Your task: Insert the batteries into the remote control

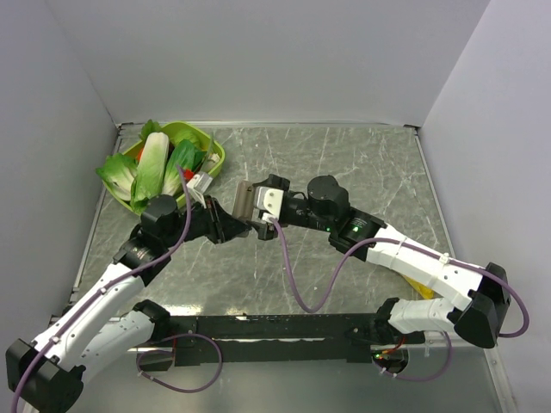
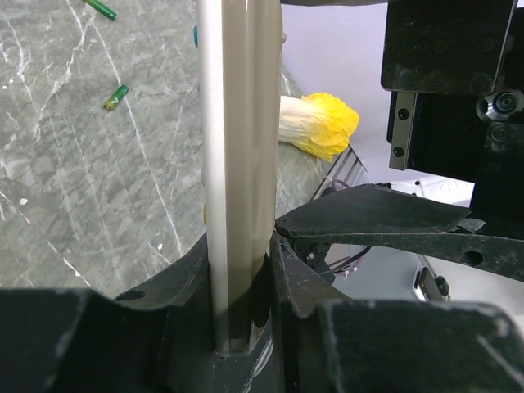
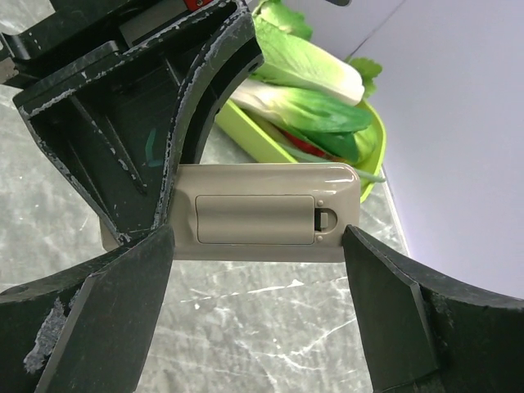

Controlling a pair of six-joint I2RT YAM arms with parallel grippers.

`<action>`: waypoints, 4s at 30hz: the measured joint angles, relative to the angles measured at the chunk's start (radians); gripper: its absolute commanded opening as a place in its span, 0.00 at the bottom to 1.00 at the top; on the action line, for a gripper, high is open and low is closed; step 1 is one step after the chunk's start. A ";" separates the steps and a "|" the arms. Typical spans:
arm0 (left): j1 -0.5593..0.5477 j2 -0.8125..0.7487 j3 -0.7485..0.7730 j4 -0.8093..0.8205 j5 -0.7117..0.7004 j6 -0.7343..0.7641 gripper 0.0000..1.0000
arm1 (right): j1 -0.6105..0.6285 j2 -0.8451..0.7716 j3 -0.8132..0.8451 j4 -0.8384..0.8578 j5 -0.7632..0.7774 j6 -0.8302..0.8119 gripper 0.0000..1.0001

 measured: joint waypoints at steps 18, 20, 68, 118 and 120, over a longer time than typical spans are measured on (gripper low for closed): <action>-0.003 0.029 0.093 -0.133 -0.003 0.003 0.02 | 0.010 -0.003 0.012 -0.016 0.002 -0.093 0.93; -0.006 0.031 0.099 -0.149 -0.003 0.005 0.02 | 0.014 -0.002 0.019 -0.032 0.005 -0.101 0.94; 0.008 0.009 0.107 -0.226 -0.008 -0.008 0.02 | 0.034 0.099 0.169 -0.220 -0.004 -0.093 0.90; -0.007 -0.095 -0.050 -0.157 -0.075 0.121 0.02 | -0.007 0.251 0.282 -0.537 -0.510 -0.010 0.79; -0.010 -0.084 -0.050 -0.147 -0.082 0.133 0.02 | -0.011 0.251 0.281 -0.535 -0.509 -0.001 0.79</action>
